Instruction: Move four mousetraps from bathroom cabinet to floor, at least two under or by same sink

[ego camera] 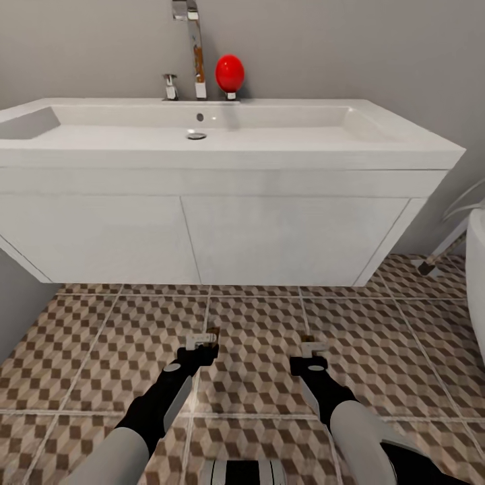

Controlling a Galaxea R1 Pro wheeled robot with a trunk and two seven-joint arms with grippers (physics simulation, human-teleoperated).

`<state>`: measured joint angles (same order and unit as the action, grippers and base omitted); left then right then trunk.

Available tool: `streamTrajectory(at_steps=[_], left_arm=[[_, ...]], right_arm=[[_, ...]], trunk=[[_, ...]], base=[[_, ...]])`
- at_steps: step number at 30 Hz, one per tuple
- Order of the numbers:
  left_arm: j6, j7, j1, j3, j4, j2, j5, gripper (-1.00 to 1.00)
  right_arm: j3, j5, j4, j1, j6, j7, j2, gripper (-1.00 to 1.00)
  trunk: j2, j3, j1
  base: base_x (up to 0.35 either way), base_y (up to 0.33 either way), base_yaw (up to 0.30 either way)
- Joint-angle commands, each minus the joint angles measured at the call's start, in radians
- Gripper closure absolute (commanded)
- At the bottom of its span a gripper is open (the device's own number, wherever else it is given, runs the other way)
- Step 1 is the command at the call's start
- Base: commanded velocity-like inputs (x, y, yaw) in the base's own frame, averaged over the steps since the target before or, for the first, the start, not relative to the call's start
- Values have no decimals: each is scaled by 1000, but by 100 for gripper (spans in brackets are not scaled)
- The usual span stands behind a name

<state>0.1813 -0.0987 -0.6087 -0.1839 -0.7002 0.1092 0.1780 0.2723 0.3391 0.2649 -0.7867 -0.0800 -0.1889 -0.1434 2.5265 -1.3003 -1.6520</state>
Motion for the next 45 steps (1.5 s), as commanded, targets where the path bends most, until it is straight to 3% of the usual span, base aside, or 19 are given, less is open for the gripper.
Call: streamTrajectory(at_steps=[1,23,37,45], left_arm=[[5,-10,0,-5,-6,-1,9,100],[9,-10,0,-3,-11,-8,9,100],[6,-10,0,-2,-9,-47,11,100],[6,-10,0,-3,-13,-52,11,100]], right_arm=[[4,10,2,0,-7,-1,-1,100],[4,11,2,0,-7,-2,4,100],[4,11,4,0,-3,-1,10,100],[4,11,5,0,0,-1,10,100]], trunk=[[1,-5,0],[6,-90,-10],[9,-144,-16],[9,-144,-16]], base=[[0,0,0],[0,0,0],[0,0,0],[0,0,0]])
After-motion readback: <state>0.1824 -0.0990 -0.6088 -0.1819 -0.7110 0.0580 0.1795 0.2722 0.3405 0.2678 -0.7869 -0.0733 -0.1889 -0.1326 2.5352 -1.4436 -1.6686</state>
